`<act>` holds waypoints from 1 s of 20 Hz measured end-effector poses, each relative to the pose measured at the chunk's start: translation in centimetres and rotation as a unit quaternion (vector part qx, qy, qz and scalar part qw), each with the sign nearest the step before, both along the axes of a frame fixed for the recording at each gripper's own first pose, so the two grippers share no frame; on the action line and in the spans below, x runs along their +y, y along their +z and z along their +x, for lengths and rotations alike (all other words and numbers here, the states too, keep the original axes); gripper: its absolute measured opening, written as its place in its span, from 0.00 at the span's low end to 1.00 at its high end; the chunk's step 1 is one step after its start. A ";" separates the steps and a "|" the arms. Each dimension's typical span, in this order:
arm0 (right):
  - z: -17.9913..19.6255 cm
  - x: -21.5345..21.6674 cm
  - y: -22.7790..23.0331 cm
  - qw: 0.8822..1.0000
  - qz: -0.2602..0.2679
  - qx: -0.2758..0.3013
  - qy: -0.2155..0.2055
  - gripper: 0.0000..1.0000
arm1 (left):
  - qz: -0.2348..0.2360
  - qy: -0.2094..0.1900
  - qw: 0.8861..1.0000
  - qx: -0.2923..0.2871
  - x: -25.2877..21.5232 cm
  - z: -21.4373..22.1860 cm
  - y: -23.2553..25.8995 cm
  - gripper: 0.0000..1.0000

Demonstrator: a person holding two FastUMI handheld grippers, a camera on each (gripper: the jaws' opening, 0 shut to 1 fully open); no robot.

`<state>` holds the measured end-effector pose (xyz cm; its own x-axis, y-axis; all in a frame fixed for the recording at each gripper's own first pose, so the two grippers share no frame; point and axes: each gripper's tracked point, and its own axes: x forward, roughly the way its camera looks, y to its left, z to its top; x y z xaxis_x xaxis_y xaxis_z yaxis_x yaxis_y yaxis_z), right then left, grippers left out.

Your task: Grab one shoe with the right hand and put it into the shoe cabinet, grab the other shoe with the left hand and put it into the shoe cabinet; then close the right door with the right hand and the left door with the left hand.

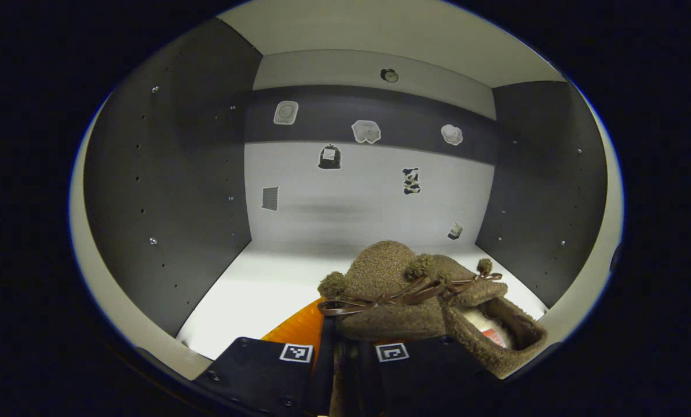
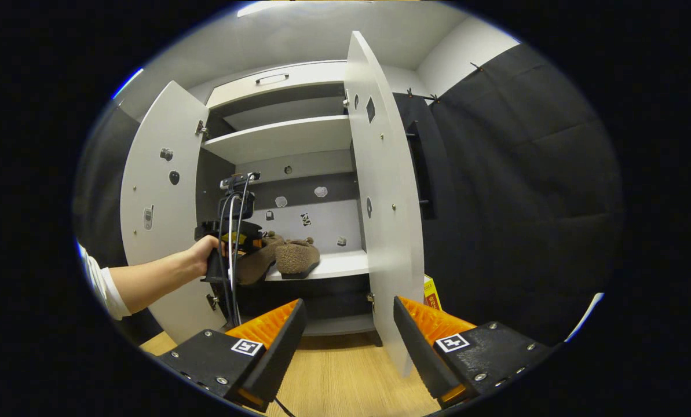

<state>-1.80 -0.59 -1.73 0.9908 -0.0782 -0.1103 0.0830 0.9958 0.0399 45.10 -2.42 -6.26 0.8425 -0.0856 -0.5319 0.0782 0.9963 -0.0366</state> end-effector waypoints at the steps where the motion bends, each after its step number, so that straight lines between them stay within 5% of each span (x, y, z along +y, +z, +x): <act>1: -0.1 -0.1 -0.2 1.000 0.000 0.001 0.000 0.93 | 0.007 0.000 1.000 0.002 0.1 0.9 0.0 0.25; 6: 0.4 -2.6 -0.3 1.000 0.008 0.003 -0.015 0.93 | 0.038 0.008 0.999 0.012 0.6 3.0 -0.8 0.40; 14: 1.2 -4.8 -0.2 1.000 0.017 0.000 -0.017 0.92 | -0.003 0.011 1.000 0.024 1.1 0.4 -1.1 0.96; 20: 1.6 -4.2 -0.4 1.000 0.027 0.000 -0.001 0.93 | -0.032 -0.018 0.998 -0.051 0.3 -3.4 4.1 0.98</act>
